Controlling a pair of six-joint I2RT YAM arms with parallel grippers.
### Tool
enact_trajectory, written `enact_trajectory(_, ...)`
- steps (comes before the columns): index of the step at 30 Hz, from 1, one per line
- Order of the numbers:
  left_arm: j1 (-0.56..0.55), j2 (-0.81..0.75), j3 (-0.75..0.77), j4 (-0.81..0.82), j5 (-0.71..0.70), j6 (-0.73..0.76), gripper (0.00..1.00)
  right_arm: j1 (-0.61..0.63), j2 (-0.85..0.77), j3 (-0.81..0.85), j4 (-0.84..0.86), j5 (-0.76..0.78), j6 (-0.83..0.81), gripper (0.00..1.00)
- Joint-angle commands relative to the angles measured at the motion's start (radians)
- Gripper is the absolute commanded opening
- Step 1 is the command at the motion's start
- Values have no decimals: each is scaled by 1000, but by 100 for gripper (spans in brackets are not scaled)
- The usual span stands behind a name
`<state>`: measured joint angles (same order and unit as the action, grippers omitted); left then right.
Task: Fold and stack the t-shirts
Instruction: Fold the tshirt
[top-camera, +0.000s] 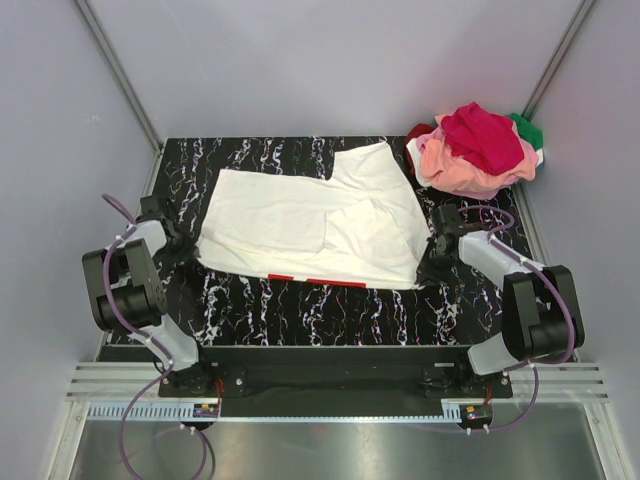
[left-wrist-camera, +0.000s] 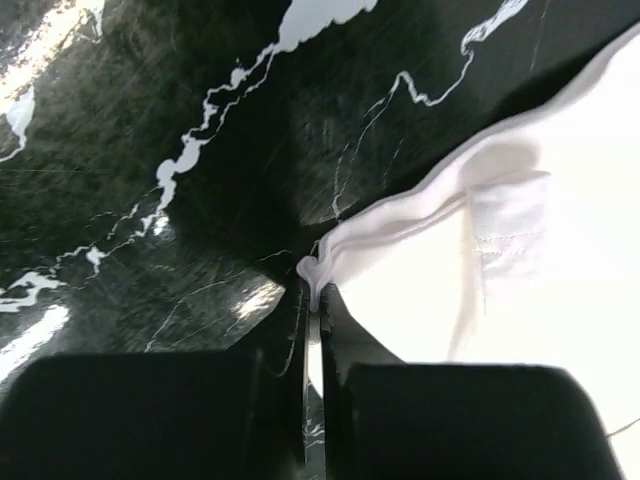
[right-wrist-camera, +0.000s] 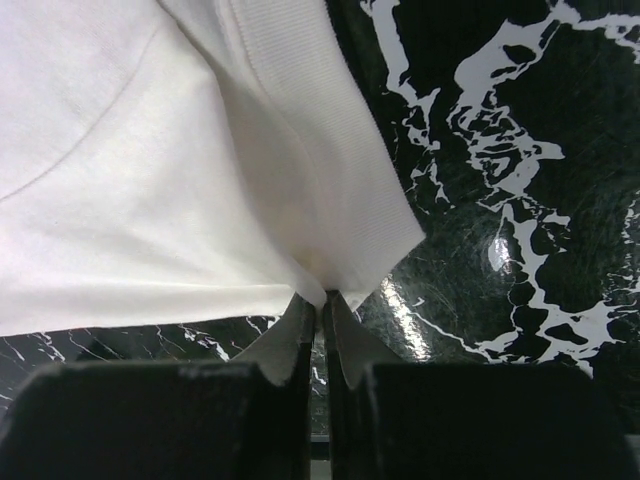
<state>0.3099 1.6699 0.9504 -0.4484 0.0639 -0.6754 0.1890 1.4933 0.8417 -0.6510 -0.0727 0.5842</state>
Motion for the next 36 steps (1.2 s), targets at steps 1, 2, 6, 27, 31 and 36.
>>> enact_trajectory(1,-5,-22,34,-19,-53,-3,0,-34,-8,25,-2,7,-24,0)
enact_trajectory(2,-2,-44,33,-59,-61,-16,0,-40,-13,26,-2,7,-24,0)
enact_trajectory(6,17,-247,-57,-197,-139,-46,0,-66,-36,28,-38,37,-3,0)
enact_trajectory(27,-101,-623,-230,-127,100,-3,56,-68,-134,124,-84,-33,-26,100)
enact_trajectory(31,-233,-495,-115,-95,83,43,56,-62,-56,278,-78,-84,-81,97)
enact_trajectory(36,-252,-288,-1,-138,28,134,57,-63,201,644,-73,-150,-138,95)
